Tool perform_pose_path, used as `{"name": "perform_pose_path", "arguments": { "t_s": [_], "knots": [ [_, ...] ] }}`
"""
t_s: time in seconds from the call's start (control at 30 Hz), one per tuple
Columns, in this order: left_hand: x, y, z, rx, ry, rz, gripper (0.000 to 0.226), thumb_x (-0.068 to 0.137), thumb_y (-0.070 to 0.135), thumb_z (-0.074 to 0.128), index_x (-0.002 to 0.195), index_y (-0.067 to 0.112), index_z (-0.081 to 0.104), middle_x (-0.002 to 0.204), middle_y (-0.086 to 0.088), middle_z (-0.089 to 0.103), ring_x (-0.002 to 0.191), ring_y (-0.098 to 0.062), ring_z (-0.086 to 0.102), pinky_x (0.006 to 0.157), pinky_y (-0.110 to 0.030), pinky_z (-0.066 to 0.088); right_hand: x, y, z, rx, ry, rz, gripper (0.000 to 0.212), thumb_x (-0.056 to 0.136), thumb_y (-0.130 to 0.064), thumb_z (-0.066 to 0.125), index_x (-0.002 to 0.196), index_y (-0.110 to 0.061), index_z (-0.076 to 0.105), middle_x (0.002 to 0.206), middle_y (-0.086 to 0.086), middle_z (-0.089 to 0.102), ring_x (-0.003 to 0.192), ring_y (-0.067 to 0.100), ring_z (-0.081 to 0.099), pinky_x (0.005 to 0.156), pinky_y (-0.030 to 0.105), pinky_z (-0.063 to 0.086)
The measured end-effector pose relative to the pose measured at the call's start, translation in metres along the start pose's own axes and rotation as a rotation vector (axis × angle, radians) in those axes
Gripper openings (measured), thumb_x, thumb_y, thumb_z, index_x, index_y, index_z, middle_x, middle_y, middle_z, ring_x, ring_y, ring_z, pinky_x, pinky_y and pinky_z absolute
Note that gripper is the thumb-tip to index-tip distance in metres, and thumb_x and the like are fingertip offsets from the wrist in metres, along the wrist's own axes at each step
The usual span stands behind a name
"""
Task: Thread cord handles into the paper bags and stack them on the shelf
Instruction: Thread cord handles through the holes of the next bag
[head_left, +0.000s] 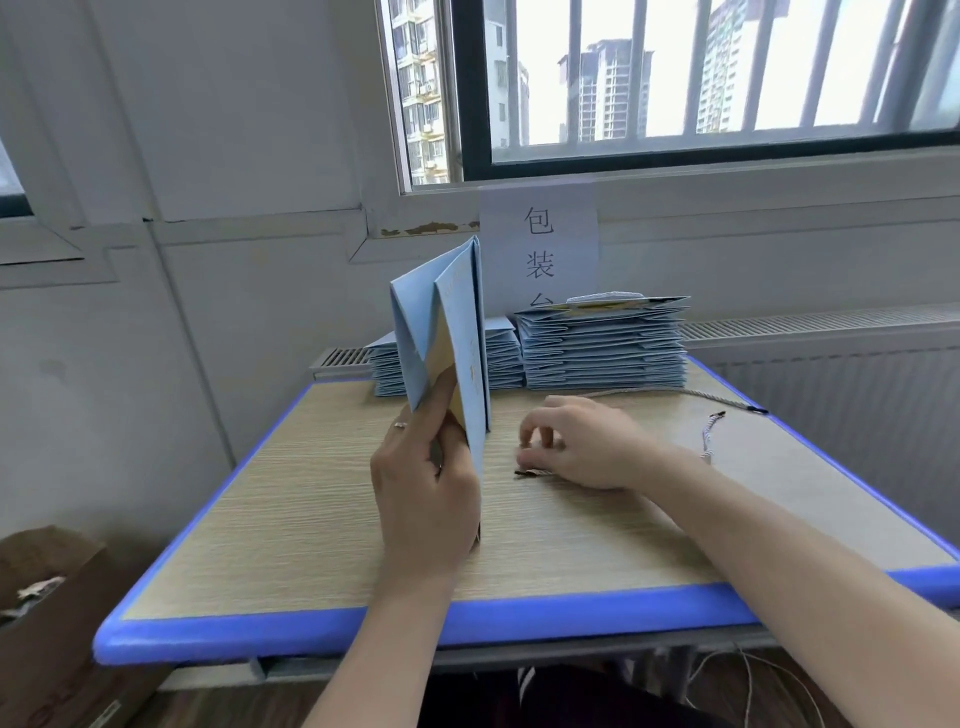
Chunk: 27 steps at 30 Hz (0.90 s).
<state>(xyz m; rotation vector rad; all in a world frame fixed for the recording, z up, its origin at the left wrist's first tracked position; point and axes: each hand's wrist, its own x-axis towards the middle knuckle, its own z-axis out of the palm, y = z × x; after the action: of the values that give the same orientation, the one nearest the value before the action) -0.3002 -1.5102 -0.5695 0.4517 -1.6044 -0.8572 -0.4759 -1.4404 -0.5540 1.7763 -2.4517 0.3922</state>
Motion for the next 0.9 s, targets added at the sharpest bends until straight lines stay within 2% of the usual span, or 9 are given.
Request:
{"name": "perform_pose_path", "arguments": {
  "t_s": [0.13, 0.23, 0.3, 0.4, 0.5, 0.6, 0.7, 0.77, 0.9],
  "knots": [
    [0.000, 0.000, -0.002, -0.024, 0.004, -0.019, 0.051, 0.086, 0.011, 0.038, 0.121, 0.029, 0.070, 0.096, -0.003, 0.069, 0.086, -0.018, 0.061, 0.070, -0.040, 0.050, -0.005, -0.009, 0.002, 0.109, 0.059, -0.087, 0.035, 0.101, -0.053, 0.038, 0.096, -0.027, 0.062, 0.099, -0.009, 0.057, 0.090, 0.011, 0.055, 0.077, 0.036, 0.049],
    [0.000, 0.000, -0.001, -0.031, 0.003, -0.016, 0.053, 0.086, 0.011, 0.038, 0.121, 0.034, 0.069, 0.098, -0.001, 0.069, 0.088, -0.018, 0.062, 0.072, -0.044, 0.052, -0.013, 0.003, -0.001, 0.160, -0.015, -0.162, 0.007, 0.094, -0.041, 0.061, 0.089, -0.038, 0.059, 0.094, -0.017, 0.056, 0.087, 0.004, 0.051, 0.081, 0.031, 0.047],
    [0.000, 0.001, -0.001, -0.021, -0.004, -0.020, 0.054, 0.086, 0.010, 0.036, 0.121, 0.036, 0.069, 0.098, -0.001, 0.068, 0.088, -0.018, 0.061, 0.072, -0.045, 0.052, -0.013, 0.008, 0.000, 0.190, -0.055, -0.176, 0.009, 0.093, -0.031, 0.067, 0.089, -0.035, 0.060, 0.091, -0.019, 0.053, 0.085, 0.001, 0.050, 0.080, 0.027, 0.043],
    [-0.001, 0.004, -0.004, 0.031, 0.037, -0.029, 0.054, 0.084, 0.012, 0.035, 0.121, 0.031, 0.069, 0.099, 0.000, 0.065, 0.095, -0.020, 0.057, 0.080, -0.041, 0.050, -0.012, 0.004, 0.000, 0.204, -0.029, -0.097, 0.013, 0.099, -0.021, 0.057, 0.089, -0.027, 0.053, 0.090, -0.015, 0.058, 0.081, 0.005, 0.052, 0.077, 0.026, 0.042],
    [0.001, 0.007, -0.004, 0.033, 0.119, -0.031, 0.046, 0.084, 0.011, 0.039, 0.115, 0.020, 0.072, 0.115, -0.001, 0.063, 0.107, -0.015, 0.056, 0.090, -0.037, 0.048, -0.013, 0.000, -0.006, 0.416, 0.078, -0.043, 0.024, 0.103, -0.009, 0.043, 0.088, -0.028, 0.045, 0.077, -0.010, 0.063, 0.065, 0.002, 0.052, 0.066, 0.019, 0.042],
    [0.004, 0.008, -0.005, -0.018, 0.187, -0.038, 0.040, 0.083, 0.010, 0.043, 0.106, 0.016, 0.075, 0.110, 0.001, 0.066, 0.100, -0.010, 0.059, 0.083, -0.033, 0.048, -0.013, 0.002, -0.010, 0.517, 0.170, -0.060, 0.018, 0.103, -0.013, 0.047, 0.095, -0.027, 0.053, 0.067, -0.011, 0.055, 0.059, 0.005, 0.046, 0.061, 0.020, 0.041],
    [0.005, 0.010, -0.006, -0.066, 0.186, -0.071, 0.040, 0.088, 0.006, 0.046, 0.114, 0.018, 0.074, 0.112, -0.004, 0.067, 0.098, -0.013, 0.061, 0.076, -0.019, 0.045, -0.011, 0.005, -0.010, 0.513, 0.218, -0.074, 0.013, 0.098, -0.015, 0.060, 0.090, -0.026, 0.062, 0.064, -0.013, 0.054, 0.055, 0.003, 0.045, 0.059, 0.016, 0.037],
    [0.005, 0.014, -0.006, -0.100, 0.177, -0.074, 0.039, 0.096, 0.000, 0.051, 0.121, 0.021, 0.072, 0.114, -0.004, 0.068, 0.097, -0.005, 0.062, 0.076, -0.010, 0.043, -0.011, 0.006, -0.011, 0.520, 0.262, -0.071, 0.016, 0.097, -0.015, 0.063, 0.085, -0.026, 0.063, 0.064, -0.014, 0.056, 0.056, 0.002, 0.047, 0.059, 0.015, 0.038],
    [0.006, 0.025, -0.006, -0.163, 0.187, -0.075, 0.026, 0.099, 0.014, 0.056, 0.113, 0.027, 0.074, 0.110, 0.007, 0.072, 0.100, 0.003, 0.062, 0.076, -0.007, 0.044, -0.014, 0.001, -0.022, 0.637, 0.377, -0.096, 0.021, 0.095, -0.009, 0.064, 0.083, -0.026, 0.065, 0.063, -0.013, 0.057, 0.055, 0.002, 0.047, 0.058, 0.013, 0.038]
  ]
}}
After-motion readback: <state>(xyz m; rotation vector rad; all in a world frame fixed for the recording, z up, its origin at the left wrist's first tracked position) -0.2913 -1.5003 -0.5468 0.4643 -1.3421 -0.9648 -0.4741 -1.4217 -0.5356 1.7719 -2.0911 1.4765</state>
